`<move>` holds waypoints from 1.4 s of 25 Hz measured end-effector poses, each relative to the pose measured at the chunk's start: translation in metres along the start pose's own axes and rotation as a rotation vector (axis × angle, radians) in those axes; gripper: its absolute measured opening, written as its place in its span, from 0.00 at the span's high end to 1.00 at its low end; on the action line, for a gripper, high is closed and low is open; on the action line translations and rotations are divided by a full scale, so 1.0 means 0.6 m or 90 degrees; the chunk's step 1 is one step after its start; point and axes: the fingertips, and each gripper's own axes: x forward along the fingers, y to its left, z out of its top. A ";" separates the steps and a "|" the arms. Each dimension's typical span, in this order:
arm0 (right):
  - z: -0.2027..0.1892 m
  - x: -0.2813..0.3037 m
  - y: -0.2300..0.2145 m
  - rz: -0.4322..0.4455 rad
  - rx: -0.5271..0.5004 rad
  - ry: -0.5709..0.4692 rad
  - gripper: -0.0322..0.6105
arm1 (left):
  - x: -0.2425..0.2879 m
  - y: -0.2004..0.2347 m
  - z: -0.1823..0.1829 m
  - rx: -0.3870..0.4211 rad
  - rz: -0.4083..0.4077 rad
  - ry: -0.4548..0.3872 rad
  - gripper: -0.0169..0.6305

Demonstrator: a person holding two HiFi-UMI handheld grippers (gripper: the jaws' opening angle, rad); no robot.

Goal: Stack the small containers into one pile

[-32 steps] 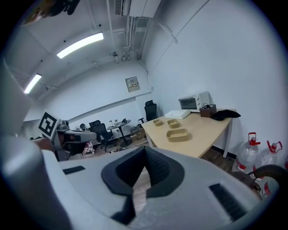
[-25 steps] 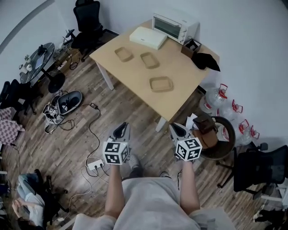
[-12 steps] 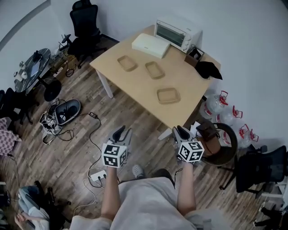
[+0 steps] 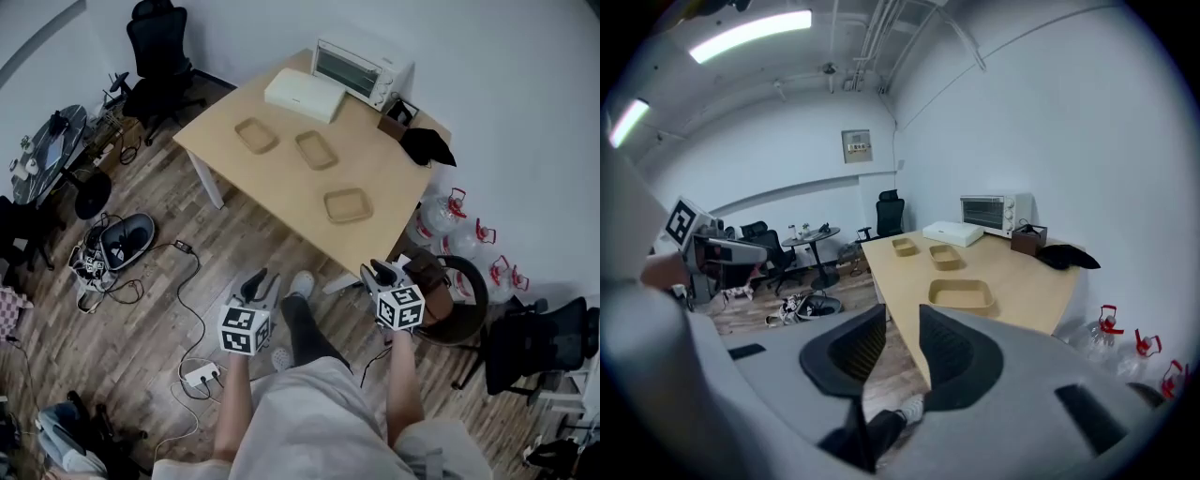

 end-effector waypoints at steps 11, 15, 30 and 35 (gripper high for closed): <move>0.052 0.179 -0.126 0.010 -0.149 0.110 0.77 | 0.110 0.057 0.027 0.027 -0.022 0.042 0.81; 0.032 0.245 -0.148 0.048 -0.247 0.185 0.77 | 0.182 0.084 0.041 0.030 -0.028 0.067 0.81; -0.094 0.352 -0.196 0.198 -0.593 0.410 0.74 | 0.420 0.130 0.126 0.038 -0.079 0.122 0.82; -0.112 0.370 -0.195 0.205 -0.621 0.430 0.87 | 0.478 0.142 0.139 0.034 -0.096 0.140 0.82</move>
